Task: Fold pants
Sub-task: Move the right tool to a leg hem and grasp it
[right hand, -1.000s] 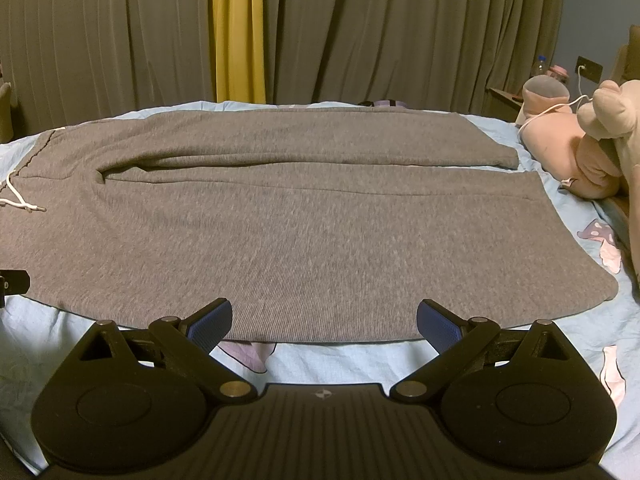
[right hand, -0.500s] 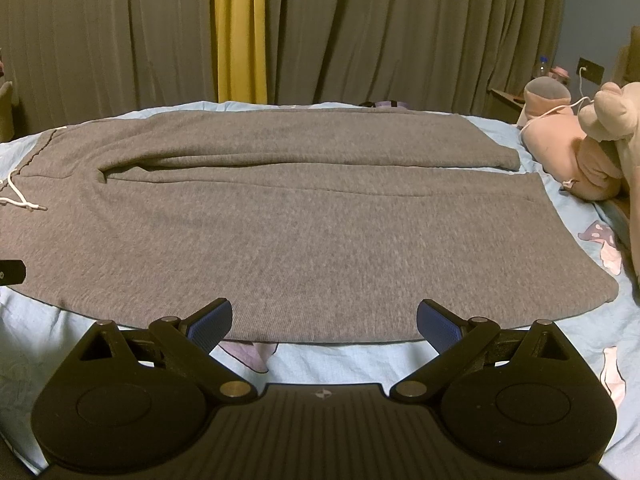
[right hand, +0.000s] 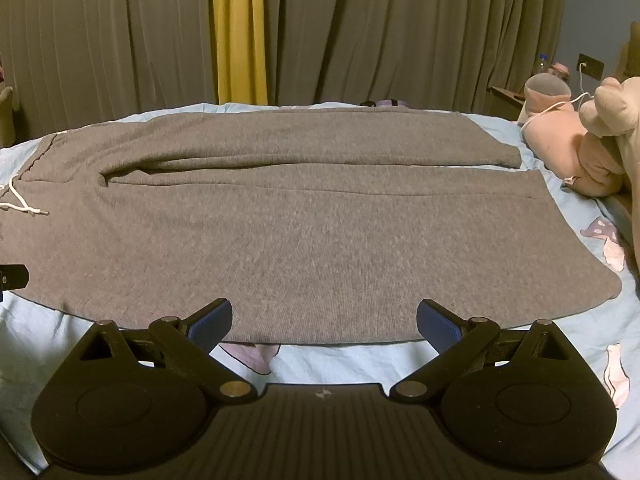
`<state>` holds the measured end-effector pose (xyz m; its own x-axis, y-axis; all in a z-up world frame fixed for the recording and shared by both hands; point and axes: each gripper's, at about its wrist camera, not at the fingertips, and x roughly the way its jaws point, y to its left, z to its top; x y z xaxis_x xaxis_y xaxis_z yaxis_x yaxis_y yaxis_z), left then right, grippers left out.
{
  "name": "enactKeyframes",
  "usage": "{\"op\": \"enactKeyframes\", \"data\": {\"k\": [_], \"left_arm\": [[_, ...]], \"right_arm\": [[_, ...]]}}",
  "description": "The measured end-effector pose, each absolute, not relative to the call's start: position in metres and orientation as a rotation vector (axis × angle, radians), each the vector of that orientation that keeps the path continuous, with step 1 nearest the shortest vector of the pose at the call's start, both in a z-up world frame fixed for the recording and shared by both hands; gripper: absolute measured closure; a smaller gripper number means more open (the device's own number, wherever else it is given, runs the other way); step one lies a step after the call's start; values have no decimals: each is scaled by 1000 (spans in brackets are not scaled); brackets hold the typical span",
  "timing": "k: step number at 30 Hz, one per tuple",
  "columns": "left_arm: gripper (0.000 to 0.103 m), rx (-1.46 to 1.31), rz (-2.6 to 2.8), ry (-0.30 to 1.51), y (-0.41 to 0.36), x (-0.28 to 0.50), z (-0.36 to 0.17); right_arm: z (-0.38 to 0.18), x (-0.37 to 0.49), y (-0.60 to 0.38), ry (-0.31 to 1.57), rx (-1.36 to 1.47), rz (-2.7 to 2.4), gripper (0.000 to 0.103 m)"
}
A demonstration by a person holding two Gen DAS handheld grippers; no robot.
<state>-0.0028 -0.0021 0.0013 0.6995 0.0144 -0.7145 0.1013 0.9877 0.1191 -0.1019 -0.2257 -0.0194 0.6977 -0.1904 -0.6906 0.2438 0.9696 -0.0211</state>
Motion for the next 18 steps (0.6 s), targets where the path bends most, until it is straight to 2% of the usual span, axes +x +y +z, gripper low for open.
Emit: {"op": "enactKeyframes", "data": {"k": [11,18], "left_arm": [[0,194,-90,781,-10,-7,8],[0,111,-123,793,-14,6,20]], "right_arm": [[-16,-102,-233,758,140,-219,4],[-25,-77,-275,827,394,-201,4]]}}
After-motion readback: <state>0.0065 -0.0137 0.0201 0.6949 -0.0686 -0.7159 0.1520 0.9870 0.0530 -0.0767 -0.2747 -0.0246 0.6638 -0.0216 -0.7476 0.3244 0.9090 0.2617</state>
